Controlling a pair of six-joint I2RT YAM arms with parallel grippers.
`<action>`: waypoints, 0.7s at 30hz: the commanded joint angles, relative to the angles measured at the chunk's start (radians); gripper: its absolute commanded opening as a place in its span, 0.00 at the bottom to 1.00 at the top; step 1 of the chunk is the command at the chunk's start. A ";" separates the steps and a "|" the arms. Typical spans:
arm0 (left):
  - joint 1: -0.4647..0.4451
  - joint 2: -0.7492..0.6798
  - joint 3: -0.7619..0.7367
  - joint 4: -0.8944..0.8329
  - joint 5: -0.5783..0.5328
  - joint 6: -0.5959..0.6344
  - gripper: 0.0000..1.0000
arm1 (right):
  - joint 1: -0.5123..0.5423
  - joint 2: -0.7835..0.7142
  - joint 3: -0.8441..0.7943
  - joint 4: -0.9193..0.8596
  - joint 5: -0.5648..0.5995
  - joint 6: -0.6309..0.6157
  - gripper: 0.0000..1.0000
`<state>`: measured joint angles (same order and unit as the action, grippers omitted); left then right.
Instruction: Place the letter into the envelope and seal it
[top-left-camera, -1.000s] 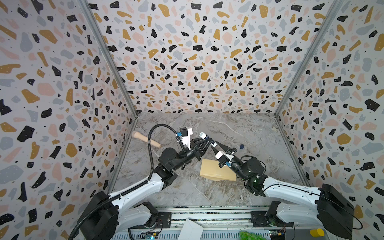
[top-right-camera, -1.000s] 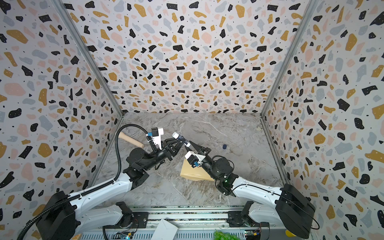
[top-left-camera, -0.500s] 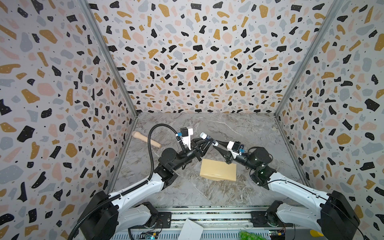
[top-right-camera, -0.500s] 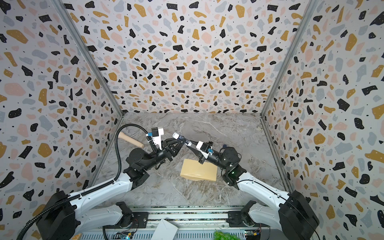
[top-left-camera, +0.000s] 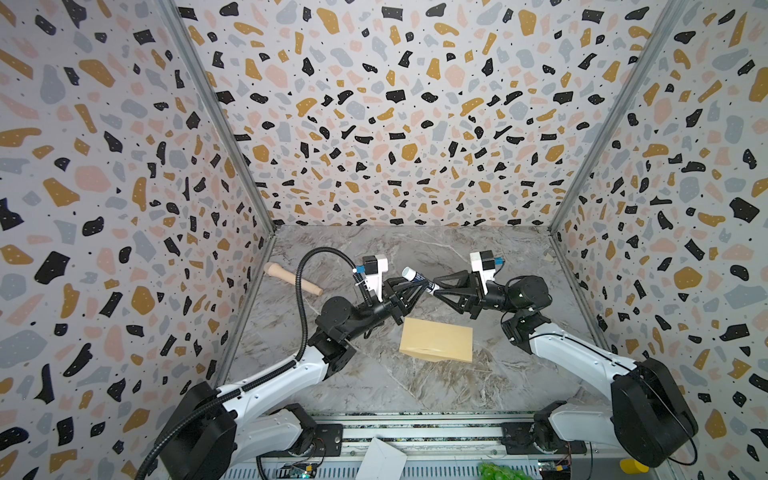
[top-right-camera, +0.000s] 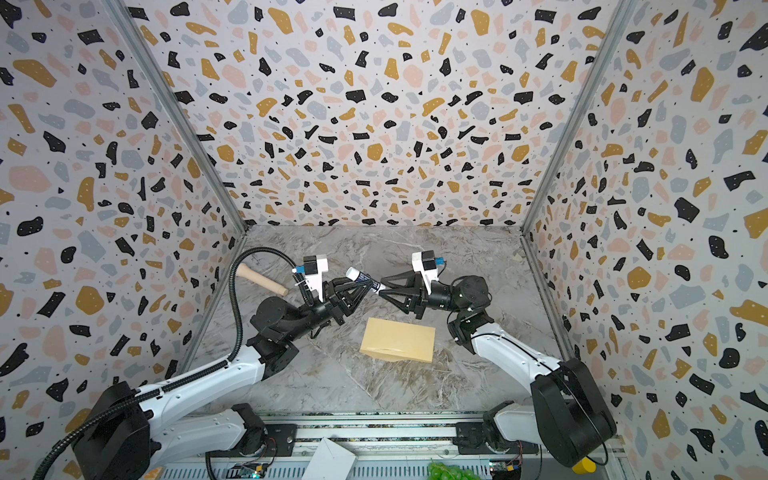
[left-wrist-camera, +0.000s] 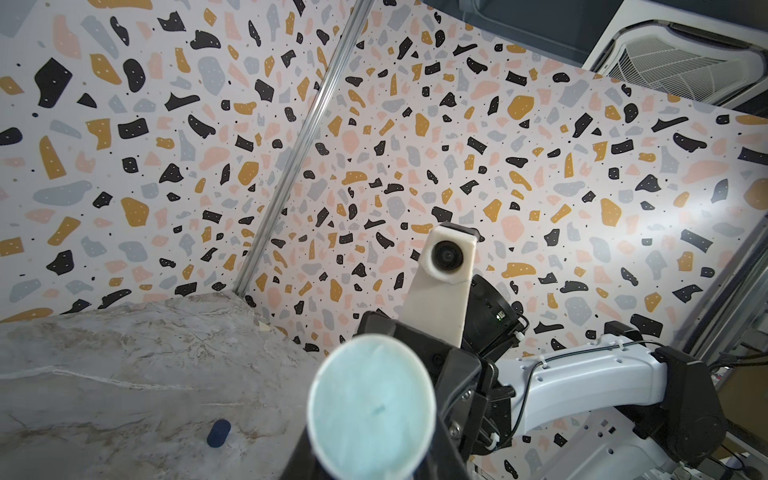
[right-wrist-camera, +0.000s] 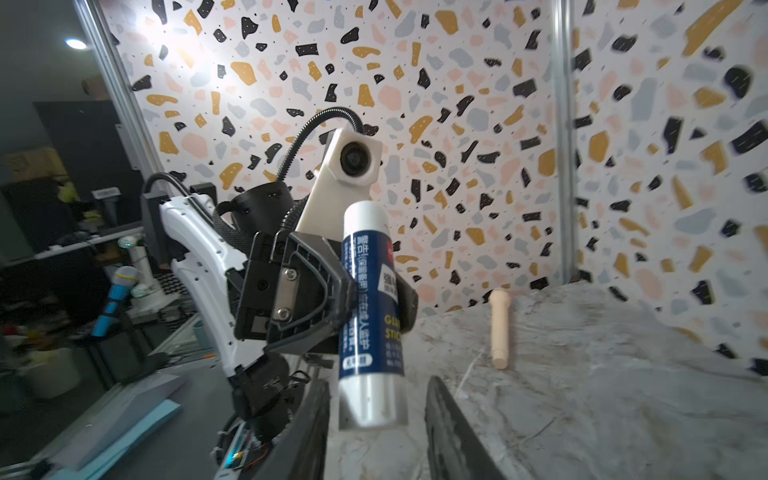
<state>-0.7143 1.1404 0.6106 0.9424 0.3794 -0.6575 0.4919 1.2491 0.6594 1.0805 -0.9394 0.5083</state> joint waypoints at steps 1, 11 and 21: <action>0.006 -0.018 0.018 0.029 -0.022 0.012 0.00 | 0.056 -0.139 -0.048 -0.126 0.335 -0.334 0.54; 0.006 -0.009 0.029 0.024 -0.025 0.009 0.00 | 0.377 -0.210 -0.187 -0.044 0.945 -1.124 0.61; 0.006 -0.009 0.030 0.026 -0.023 0.002 0.00 | 0.428 -0.145 -0.154 0.010 0.996 -1.204 0.44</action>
<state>-0.7136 1.1404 0.6106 0.9176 0.3576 -0.6582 0.9085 1.1034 0.4667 1.0302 0.0162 -0.6491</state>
